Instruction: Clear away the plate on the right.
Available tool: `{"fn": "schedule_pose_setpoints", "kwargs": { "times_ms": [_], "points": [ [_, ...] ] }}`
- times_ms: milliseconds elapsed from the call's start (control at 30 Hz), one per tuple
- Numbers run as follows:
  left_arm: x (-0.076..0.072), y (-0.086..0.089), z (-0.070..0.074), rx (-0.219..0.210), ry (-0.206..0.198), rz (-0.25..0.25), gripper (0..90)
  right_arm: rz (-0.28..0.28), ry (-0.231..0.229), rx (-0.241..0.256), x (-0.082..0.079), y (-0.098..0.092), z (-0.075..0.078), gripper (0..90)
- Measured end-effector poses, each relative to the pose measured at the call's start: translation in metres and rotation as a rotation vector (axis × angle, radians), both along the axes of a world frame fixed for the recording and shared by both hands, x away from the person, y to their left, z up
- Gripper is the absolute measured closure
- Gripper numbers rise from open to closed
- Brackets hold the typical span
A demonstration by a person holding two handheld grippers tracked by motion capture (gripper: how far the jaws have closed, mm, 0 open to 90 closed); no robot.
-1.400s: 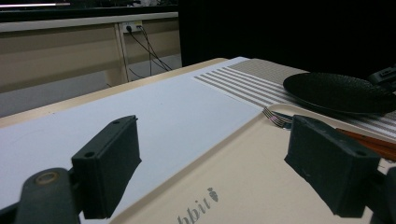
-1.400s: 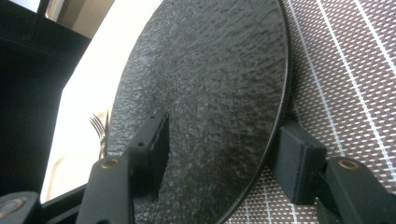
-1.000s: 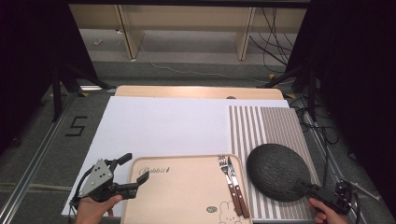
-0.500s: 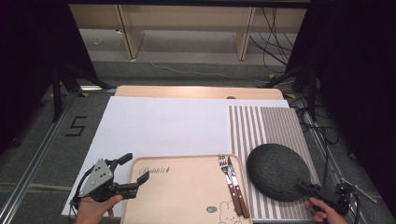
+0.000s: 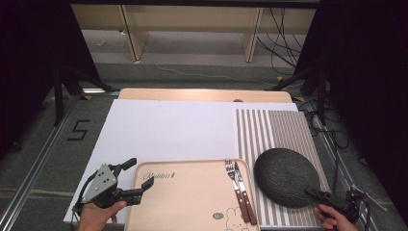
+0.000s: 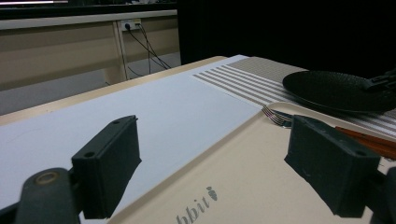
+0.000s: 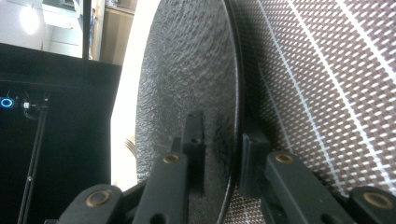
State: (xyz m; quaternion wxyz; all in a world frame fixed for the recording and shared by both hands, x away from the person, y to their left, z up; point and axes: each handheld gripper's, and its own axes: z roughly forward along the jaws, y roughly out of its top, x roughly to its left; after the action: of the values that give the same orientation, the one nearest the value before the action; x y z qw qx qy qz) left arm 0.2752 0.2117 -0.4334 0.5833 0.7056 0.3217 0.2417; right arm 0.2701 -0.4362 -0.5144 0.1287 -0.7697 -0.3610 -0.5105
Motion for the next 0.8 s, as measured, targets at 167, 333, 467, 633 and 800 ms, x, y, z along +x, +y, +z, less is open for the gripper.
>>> {"fn": "schedule_pose_setpoints", "kwargs": {
  "times_ms": [167, 333, 467, 633, 800],
  "points": [
    [0.001, -0.001, -0.001, -0.003, -0.003, -0.005, 16.6, -0.005, 0.009, 0.018, -0.001, -0.001, 0.000, 83.8],
    [0.000, -0.001, 0.000, 0.014, -0.005, -0.004, 16.6, -0.021, 0.011, 0.048, -0.001, 0.000, 0.004, 85.3],
    [0.000, -0.001, 0.000, 0.018, -0.004, -0.001, 16.6, -0.022, -0.007, 0.035, -0.002, 0.001, 0.006, 85.8],
    [0.001, -0.001, 0.000, 0.019, -0.005, 0.001, 16.6, -0.039, -0.056, -0.017, -0.002, 0.004, 0.010, 86.2],
    [0.000, -0.001, 0.000, 0.018, -0.005, 0.001, 16.6, -0.051, -0.042, -0.035, -0.003, 0.007, 0.014, 86.3]
  ]
}}
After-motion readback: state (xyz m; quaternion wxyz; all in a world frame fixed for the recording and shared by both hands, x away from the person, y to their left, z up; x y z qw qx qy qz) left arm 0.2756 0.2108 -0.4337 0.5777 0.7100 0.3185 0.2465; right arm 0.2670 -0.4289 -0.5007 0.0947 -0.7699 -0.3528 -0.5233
